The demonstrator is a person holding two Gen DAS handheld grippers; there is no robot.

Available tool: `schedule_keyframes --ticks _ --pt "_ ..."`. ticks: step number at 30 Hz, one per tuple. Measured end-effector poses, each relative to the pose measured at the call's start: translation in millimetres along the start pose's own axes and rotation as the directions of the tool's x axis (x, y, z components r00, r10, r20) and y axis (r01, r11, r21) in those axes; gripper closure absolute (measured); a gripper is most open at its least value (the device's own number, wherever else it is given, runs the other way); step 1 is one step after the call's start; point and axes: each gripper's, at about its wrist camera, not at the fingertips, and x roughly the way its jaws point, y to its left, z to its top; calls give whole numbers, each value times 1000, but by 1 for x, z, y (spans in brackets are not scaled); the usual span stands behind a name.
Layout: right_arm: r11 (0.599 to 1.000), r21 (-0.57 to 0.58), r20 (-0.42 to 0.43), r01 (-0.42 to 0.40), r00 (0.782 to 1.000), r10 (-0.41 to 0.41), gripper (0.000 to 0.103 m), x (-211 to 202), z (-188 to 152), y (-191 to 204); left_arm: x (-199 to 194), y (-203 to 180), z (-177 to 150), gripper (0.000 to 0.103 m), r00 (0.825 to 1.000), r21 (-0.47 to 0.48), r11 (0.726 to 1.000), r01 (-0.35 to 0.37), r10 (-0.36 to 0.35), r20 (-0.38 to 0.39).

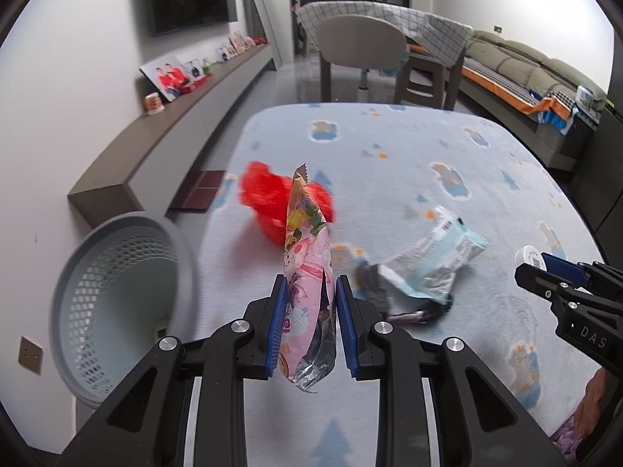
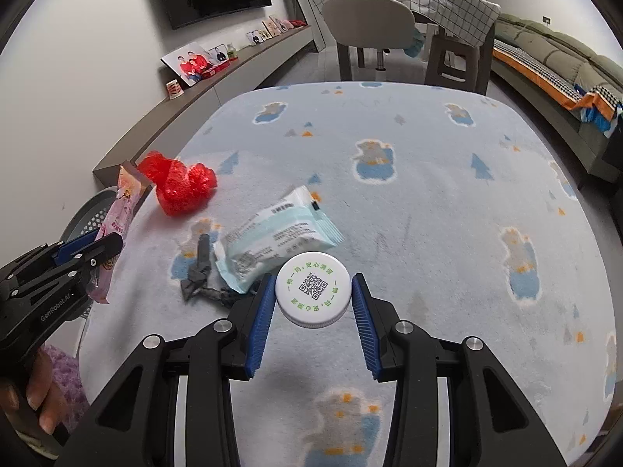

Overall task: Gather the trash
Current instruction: 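Carry the wrapper and tin over the grey basket and open both tools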

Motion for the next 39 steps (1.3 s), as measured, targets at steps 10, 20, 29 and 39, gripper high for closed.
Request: schedule_keyframes --ticks 10,20,29,39 --pt "987 -146 19 -64 998 67 64 7 31 97 -22 94 -3 77 995 -66 993 -98 100 18" --pt "941 -272 -25 -203 979 204 64 49 56 200 -7 165 -13 77 983 -120 976 -182 184 1" --pt "895 -340 -129 -289 957 260 64 97 53 258 19 206 -30 77 977 -195 958 -211 201 -70" --pt "869 -358 -180 -342 938 295 64 121 56 284 28 225 -33 77 971 -242 941 -236 219 -97"
